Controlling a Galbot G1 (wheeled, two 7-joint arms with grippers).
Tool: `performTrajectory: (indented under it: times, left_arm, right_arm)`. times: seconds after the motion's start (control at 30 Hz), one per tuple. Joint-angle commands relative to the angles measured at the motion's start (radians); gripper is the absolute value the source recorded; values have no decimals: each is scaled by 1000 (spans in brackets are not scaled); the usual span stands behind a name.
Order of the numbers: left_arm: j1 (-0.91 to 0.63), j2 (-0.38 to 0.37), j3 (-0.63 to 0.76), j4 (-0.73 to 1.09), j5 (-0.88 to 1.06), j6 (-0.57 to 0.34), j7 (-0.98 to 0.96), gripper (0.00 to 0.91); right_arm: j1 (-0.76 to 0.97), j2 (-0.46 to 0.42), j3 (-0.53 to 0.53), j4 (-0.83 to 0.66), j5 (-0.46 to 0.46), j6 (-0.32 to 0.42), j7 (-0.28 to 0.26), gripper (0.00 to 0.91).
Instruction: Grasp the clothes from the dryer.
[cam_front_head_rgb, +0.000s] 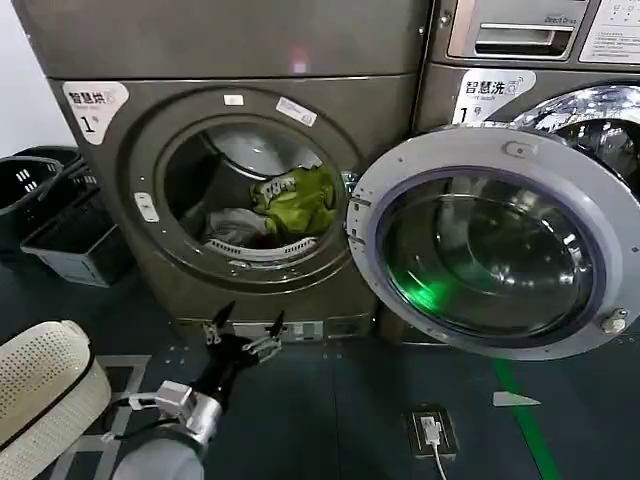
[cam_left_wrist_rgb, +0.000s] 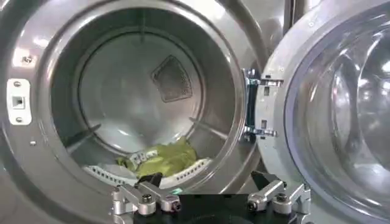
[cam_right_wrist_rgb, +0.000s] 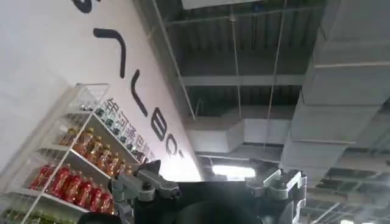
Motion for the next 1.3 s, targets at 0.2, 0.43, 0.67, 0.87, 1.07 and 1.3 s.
performTrajectory:
  times: [0.2,0.43,0.67,0.87,1.07,1.3]
  left_arm:
    - [-4,-2,2,1,-3,-6,-7,907]
    - [-9,-3,0,0,-1,-6,-17,907]
    - [-13,-5,-5,12,22,3,-45,907]
    - [-14,-9,-5,12,58,19,-58,907]
    - [-11,-6,-16,10,88,28,-72,907]
    - [-5,-2,-15,9,109,55,-86,907]
  right_arm:
    - [-3,-3,6,0,2,2,-3,907]
    - [-4,-3,5,4,1,0,-7,907]
    - [-6,-3,8,6,2,-1,-7,907]
    - [-7,-2,10,4,2,1,-8,907]
    - [-4,-3,5,9,2,-1,-9,907]
    - [-7,-2,7,9,2,-2,-12,907]
